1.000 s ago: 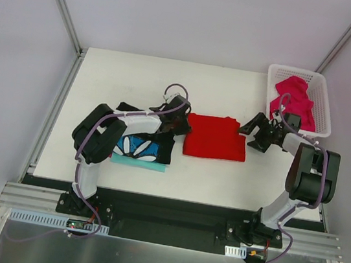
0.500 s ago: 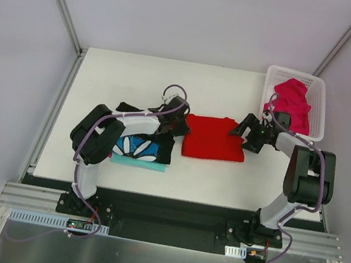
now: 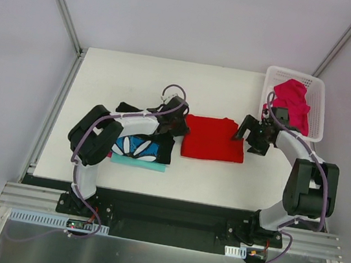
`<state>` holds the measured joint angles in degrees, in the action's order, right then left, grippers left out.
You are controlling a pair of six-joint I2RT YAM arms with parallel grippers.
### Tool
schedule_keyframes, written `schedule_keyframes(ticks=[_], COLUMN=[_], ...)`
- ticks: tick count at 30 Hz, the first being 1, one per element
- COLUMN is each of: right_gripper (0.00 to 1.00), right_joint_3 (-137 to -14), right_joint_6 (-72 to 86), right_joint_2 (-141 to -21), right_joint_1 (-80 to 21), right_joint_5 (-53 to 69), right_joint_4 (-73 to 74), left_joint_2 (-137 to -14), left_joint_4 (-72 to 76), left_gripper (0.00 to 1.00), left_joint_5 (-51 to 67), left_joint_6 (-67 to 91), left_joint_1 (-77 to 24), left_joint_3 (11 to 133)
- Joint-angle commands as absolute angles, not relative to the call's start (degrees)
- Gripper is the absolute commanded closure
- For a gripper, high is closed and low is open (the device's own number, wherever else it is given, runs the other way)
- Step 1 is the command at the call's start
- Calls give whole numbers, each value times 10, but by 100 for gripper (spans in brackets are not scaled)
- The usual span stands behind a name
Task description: Fold and stack the t-shirts
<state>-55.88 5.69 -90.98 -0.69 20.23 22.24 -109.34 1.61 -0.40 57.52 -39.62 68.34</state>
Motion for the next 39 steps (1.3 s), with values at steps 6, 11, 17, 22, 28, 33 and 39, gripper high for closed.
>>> schedule_keyframes(ticks=[6,11,17,22,28,33,39], right_gripper=[1,1,1,1,1,1,1], right_joint_3=[-579,-635,-672,-678,-712,-745,-781], right_joint_6=[10,-23,-33,-32,-47,-61,-62], right_joint_2=[-873,-930,-967,-998,-1027,-1050,-1081], right_joint_1=[-66,-114,-135,-139,-149,-149,-121], right_joint_5=[21,-63,-71,-60,-69,-71,-51], right_joint_4=[312,355,374,367,385,402,411], left_joint_2=[-1035,-1033,-1036,-1037,-1037,-1041,-1034], left_joint_4=[25,26,26,26,26,26,26], left_gripper=[100,100,100,100,100,100,100], left_joint_5=[-3,-4,-1,-1,-1,-1,-1], left_joint_6=[573,574,574,570,572,572,571], left_joint_1=[-388,-388,-388,-388,-385,-384,-381], left_joint_3=[652,646,655,657,650,655,650])
